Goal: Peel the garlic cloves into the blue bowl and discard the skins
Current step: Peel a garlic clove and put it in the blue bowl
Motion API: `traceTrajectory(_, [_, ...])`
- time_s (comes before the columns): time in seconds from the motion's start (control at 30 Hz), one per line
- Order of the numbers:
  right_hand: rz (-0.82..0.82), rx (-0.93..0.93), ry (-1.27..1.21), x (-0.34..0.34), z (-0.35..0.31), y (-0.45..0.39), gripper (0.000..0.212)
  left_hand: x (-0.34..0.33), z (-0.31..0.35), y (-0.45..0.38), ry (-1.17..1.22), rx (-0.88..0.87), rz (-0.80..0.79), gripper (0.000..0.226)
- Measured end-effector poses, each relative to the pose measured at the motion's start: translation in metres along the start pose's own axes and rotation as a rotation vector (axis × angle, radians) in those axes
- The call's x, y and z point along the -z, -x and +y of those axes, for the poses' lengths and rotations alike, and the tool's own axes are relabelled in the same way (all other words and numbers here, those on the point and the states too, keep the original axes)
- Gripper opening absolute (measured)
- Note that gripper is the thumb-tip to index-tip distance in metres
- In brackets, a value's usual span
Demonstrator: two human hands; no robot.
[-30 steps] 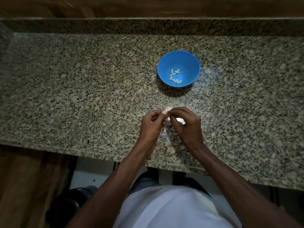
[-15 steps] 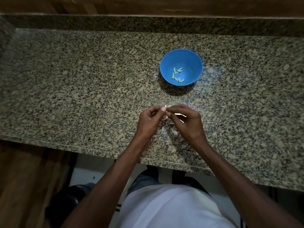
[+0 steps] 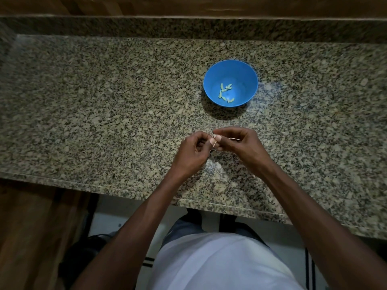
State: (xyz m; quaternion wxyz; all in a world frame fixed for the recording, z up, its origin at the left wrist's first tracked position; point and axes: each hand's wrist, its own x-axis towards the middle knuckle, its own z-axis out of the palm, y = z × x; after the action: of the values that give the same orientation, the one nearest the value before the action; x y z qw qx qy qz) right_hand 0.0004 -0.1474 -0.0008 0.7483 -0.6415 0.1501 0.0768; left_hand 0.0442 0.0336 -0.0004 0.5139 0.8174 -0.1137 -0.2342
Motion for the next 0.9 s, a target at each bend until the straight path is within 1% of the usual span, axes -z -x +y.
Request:
traceTrajectory(0.07, [-0.005,-0.015,-0.039,0.001,0.001,0.000,0.024,-0.001,-0.001,0.001,0.044,0.028,0.005,0.017])
traceTrajectory(0.2, [0.056,-0.061,-0.189,0.001,0.001,0.004,0.027,-0.001,0.000,0.003,0.258,0.133,0.087,0.019])
traceTrajectory(0.3, [0.071,-0.095,-0.233,0.002,0.003,0.006,0.029,0.000,0.000,0.005,0.359,0.145,0.112,0.019])
traceTrajectory(0.37, [0.080,-0.106,-0.248,0.003,0.004,0.007,0.029,0.001,0.003,0.007,0.374,0.125,0.110,0.019])
traceTrajectory(0.6, [0.134,-0.121,-0.235,-0.002,0.004,0.011,0.031,-0.003,0.007,0.006,0.260,0.022,0.140,0.016])
traceTrajectory(0.73, [0.164,-0.100,-0.187,-0.006,0.003,0.015,0.031,-0.008,0.005,0.007,0.059,-0.074,0.168,0.013])
traceTrajectory(0.8, [0.160,-0.099,-0.162,-0.007,0.001,0.016,0.032,-0.009,0.005,0.009,-0.010,-0.117,0.160,0.011])
traceTrajectory(0.9, [0.118,-0.122,-0.144,-0.004,0.000,0.015,0.038,-0.007,0.003,0.010,-0.032,-0.149,0.125,0.012])
